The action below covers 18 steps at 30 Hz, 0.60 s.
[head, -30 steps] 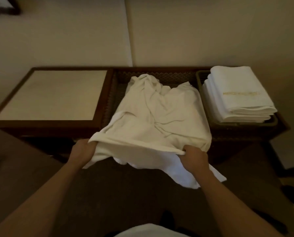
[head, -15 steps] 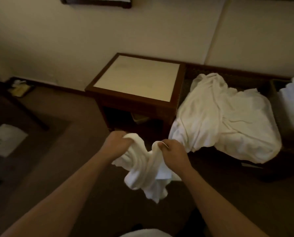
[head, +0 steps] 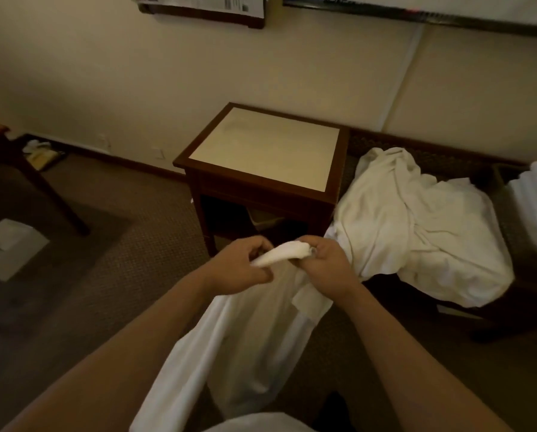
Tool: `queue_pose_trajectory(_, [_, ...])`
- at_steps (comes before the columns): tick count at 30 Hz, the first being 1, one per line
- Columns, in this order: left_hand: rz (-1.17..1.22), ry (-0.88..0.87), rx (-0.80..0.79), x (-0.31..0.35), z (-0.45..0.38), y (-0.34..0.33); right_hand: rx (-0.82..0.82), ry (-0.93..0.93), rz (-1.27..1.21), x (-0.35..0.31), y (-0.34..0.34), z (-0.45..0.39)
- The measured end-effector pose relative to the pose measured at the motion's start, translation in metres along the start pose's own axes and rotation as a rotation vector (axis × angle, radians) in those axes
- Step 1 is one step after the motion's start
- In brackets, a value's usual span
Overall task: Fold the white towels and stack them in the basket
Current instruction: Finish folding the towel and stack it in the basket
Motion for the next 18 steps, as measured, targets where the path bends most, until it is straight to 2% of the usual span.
queue_pose_trajectory(2, [-0.063,0.08,-0.024,-0.037,0.013,-0.001,0.09,0.0,-0.157,-0.015,0.005,0.002])
queue_pose_trajectory(5, [-0.089,0.34,-0.156,-0.105,0.049,-0.02,0.42,-0.122,-0.395,-0.021,0.024,-0.005])
queue_pose_trajectory(7, [-0.11,0.427,-0.101,-0.134,0.062,-0.025,0.565,-0.165,-0.238,-0.013,0.042,-0.01])
queue_pose_trajectory(8, [-0.107,0.426,-0.046,-0.138,0.058,-0.024,0.537,-0.182,-0.04,-0.009,0.05,-0.011])
queue_pose_trajectory(10, [-0.105,0.352,0.009,-0.118,0.043,-0.021,0.259,-0.189,0.278,0.002,0.05,-0.007])
queue_pose_trajectory(13, [-0.123,0.077,-0.117,-0.058,0.014,-0.023,-0.271,-0.101,0.412,0.008,0.015,0.004])
queue_pose_trajectory(14, [-0.129,-0.01,-0.161,-0.038,0.008,-0.025,-0.365,-0.058,0.456,0.014,0.002,0.005])
queue_pose_trajectory(16, [-0.048,-0.102,-0.167,-0.012,-0.003,-0.026,-0.4,0.032,0.533,0.018,-0.012,-0.001])
queue_pose_trajectory(18, [0.048,-0.118,-0.102,-0.004,-0.01,-0.018,-0.286,0.02,0.459,0.014,-0.004,-0.007])
Point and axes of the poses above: each hand's wrist, its own z-axis away from the middle knuckle, its own y-axis out of the back of the hand, x = y × z, the point moved 1 cm from there along -z, towards the middle knuckle, and after that the axes turned 8 degrees about x, right-handed, at the moved point
